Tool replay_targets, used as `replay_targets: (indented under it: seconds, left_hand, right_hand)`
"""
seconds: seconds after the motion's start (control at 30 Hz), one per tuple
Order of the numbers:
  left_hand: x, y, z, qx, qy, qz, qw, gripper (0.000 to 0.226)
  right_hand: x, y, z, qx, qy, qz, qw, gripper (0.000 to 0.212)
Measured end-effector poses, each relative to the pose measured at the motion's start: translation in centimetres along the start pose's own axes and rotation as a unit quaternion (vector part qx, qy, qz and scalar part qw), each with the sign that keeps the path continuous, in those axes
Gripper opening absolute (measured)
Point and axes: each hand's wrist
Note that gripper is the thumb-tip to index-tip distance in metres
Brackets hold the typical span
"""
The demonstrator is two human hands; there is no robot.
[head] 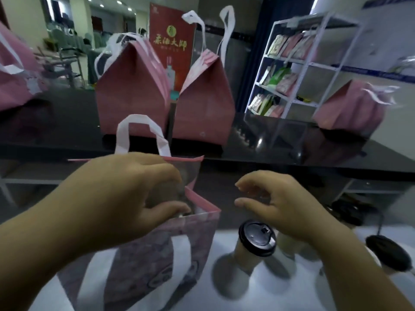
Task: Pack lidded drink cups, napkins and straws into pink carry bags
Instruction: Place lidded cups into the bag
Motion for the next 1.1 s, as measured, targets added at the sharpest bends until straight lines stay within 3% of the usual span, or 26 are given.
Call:
replay_targets:
  seconds: [0.17, 0.27, 0.47, 0.57, 0.77, 0.9, 1.1]
  left_hand:
    - [2.6, -2.0, -0.9, -0.025, 0.022, -0.002, 0.999, 0.043]
    - [3.5, -2.7, -1.3, -0.018, 0.046, -0.018, 0.999, 0.044]
    - [4.6, -3.6, -1.4, -0.027, 0.088, -0.029, 0.995, 0.043]
    - [4.8, -3.8, -1.1, -0.021, 0.105, -0.028, 0.994, 0.043]
    - [4.5, -3.5, -1.0, -0.026, 0.132, -0.043, 0.99, 0.031]
    - [3.2, -3.0, -0.6, -0.023, 0.154, -0.038, 0.987, 0.036]
    - [-0.5, -1.7, 1.0, 0.01, 0.215, -0.032, 0.976, 0.044]
  right_hand:
    - [6.1, -1.8, 1.9, -0.148, -0.111, 0.136, 0.973, 0.055]
    - [8.8, -4.4, 2.4, -0.227, -0.151, 0.149, 0.951, 0.079]
    - [11.2, -7.4, 2.6, -0.26, -0.152, 0.1, 0.948, 0.083]
    - [11.0, -6.7, 2.2, -0.21, -0.126, 0.113, 0.963, 0.081]
    - [7.7, -1.3, 0.8, -0.024, -0.05, 0.108, 0.993, 0.08]
    - [4.0, 3.4, -0.8, 0.086, 0.026, 0.051, 0.995, 0.08]
    - [-2.4, 5.6, -4.6, 0.125, 0.123, -0.098, 0.98, 0.066]
Point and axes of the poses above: each hand's wrist, its own z-axis away from the middle knuckle, its own y-axis out of the back of the hand, x = y × z, and after that the axes turned 2 degrees about -z, right-handed
